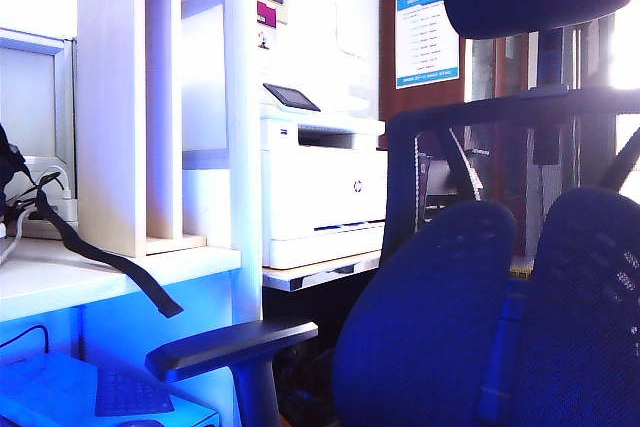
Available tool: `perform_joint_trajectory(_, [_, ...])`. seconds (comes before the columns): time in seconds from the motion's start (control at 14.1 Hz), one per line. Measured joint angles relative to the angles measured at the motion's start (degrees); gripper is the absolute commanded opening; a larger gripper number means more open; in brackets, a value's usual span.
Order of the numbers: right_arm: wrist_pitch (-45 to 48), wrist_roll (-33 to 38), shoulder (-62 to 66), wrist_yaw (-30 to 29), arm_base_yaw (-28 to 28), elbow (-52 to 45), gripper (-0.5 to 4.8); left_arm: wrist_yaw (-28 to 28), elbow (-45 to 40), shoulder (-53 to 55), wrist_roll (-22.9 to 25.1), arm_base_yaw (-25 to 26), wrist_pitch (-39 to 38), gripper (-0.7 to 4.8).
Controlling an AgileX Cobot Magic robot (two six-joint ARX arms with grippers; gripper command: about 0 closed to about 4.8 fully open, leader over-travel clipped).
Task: Grab the backpack from the chair and place it on the desk.
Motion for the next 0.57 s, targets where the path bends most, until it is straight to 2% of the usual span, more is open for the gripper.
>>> perform_joint_trajectory(0.21, [1.70,0.26,-5.92,3.13,-0.13,-9.11,3.86,-1.07,-2.56,0.13,-1.57,0.00,-2.64,2.72])
perform_joint_trajectory(0.35, [6.56,0.46,-7.08,4.15,-0.20,-9.90,3.86,-1.27,-5.60,0.09,-1.79,0.00,0.09,2.72])
perform_joint_trajectory(0.43, [8.57,1.77,-6.99,7.13,-0.20,-10.45,3.86,-1.36,-8.44,0.13,-2.01,0.00,1.66,2.72])
perform_joint_trajectory(0.57, [10.25,4.33,-6.78,8.46,-0.13,-12.92,3.86,-1.27,-12.70,0.07,-3.08,0.00,3.78,2.72])
